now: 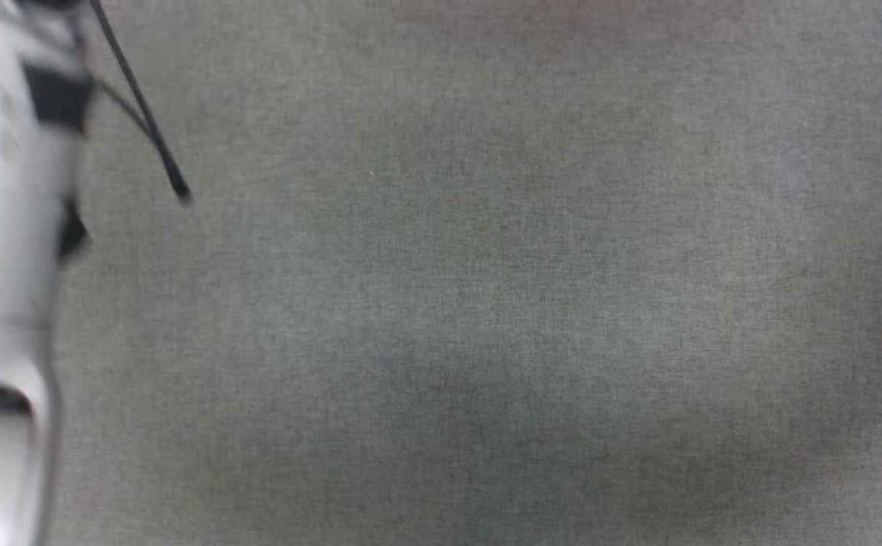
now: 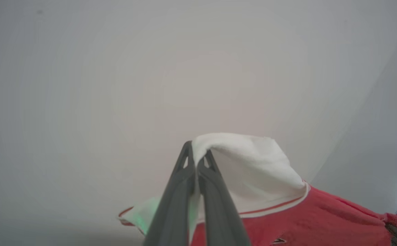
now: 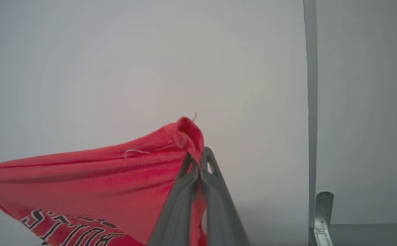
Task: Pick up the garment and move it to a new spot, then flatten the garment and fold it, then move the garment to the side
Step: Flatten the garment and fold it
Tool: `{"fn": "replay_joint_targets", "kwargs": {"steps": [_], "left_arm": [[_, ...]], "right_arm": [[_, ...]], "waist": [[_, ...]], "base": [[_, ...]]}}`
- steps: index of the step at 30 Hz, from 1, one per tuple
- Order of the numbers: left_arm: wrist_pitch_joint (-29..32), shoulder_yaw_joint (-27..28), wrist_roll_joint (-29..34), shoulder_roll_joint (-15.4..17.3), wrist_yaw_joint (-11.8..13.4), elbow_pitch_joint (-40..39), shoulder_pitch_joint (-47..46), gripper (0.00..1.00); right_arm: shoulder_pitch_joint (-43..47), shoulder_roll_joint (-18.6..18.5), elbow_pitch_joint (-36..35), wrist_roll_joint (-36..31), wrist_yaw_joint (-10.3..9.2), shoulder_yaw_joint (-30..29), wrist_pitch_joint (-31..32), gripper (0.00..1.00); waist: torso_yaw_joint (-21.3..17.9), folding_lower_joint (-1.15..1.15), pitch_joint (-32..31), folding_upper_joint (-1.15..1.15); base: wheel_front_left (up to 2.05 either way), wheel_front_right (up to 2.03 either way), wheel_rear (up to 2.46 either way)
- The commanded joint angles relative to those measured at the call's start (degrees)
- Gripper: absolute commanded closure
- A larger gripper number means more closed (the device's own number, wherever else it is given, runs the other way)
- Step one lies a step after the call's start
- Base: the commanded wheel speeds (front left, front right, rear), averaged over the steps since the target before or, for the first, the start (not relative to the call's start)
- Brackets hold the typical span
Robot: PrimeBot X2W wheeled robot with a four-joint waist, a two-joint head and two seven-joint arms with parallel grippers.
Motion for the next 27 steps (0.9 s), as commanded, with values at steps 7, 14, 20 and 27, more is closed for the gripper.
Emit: {"fn": "replay_joint_targets", "kwargs": {"steps": [7,14,20,27], "left_arm": [[-0.30,6.91,1.85,-2.02,0.57,-15.62,23.61,1.00],[-0.24,10.87,4.25,-4.74,5.16,-36.32,49.50,1.00],[-0.05,10.71,5.23,-5.11,9.78,-50.62,66.12,1.00],[0.60,11.38,5.69,-3.98,14.70,-63.41,78.19,1.00]], "right_arm": [[17.78,-5.29,-11.52,6.96,-0.19,1.46,0.28,1.00],[37.93,-8.79,-24.78,9.41,-0.16,-1.16,1.79,1.00],[52.79,-8.88,-35.22,7.51,-0.16,-6.16,4.22,1.00],[65.66,-6.09,-45.55,4.75,-0.17,-14.48,8.49,1.00]], "waist": [[0.70,0.00,-3.63,0.00],[0.76,0.00,-7.52,0.00],[0.79,0.00,-10.02,0.00],[0.85,0.00,-11.08,0.00]], "base": [[0.00,0.00,0.00],[0.00,0.00,0.00],[0.00,0.00,0.00],[0.00,0.00,0.00]]}}
